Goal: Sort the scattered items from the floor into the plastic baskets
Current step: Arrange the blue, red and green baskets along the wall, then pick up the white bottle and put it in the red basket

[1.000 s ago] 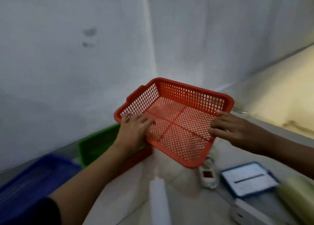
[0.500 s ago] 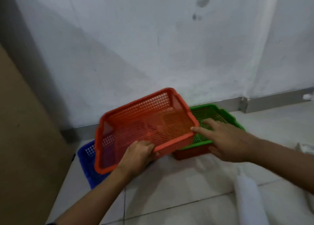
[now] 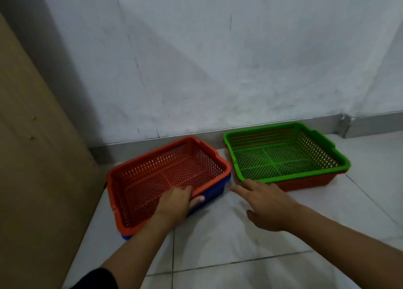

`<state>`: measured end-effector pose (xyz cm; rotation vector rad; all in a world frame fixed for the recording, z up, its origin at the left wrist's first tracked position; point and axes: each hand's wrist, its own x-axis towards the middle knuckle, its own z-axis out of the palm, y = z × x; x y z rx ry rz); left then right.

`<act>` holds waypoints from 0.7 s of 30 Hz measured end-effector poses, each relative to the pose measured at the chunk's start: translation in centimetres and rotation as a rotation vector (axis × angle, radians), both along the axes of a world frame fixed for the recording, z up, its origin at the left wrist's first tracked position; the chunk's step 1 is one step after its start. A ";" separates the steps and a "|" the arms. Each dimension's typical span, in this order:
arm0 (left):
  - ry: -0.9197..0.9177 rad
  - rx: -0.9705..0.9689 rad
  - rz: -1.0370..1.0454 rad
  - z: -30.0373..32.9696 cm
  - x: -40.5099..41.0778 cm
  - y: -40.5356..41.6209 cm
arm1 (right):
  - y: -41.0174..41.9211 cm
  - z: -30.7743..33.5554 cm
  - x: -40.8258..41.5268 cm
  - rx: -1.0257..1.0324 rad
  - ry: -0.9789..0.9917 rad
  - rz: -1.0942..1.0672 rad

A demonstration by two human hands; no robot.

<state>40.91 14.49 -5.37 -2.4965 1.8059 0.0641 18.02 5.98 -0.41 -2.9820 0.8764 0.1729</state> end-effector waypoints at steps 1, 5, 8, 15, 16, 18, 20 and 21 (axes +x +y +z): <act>-0.014 0.046 -0.014 -0.7 -0.1 0.3 | 0.1 -0.3 -0.2 0.009 0.000 -0.008; -0.125 0.005 0.050 -2.1 -1.5 1.2 | -0.1 -0.7 -2.7 0.017 0.013 -0.057; -0.094 -0.183 -0.031 -1.2 -4.7 0.1 | -1.3 -1.0 -6.4 0.017 -0.011 -0.302; 0.392 -0.197 -0.374 -1.8 -17.1 -3.3 | 0.3 -6.6 -14.7 0.337 -0.200 -1.150; 0.440 -0.169 -0.390 -2.0 -18.7 -3.3 | 0.9 -7.5 -15.0 0.348 -0.230 -1.166; 0.491 -0.104 -0.409 -2.8 -21.2 -3.2 | 1.9 -8.8 -15.3 0.367 -0.268 -1.201; 0.568 -0.049 -0.387 -3.5 -22.6 -2.9 | 2.5 -9.5 -15.5 0.417 -0.258 -1.237; 0.626 -0.029 -0.361 -3.7 -23.0 -2.8 | 2.5 -9.5 -15.8 0.451 -0.269 -1.258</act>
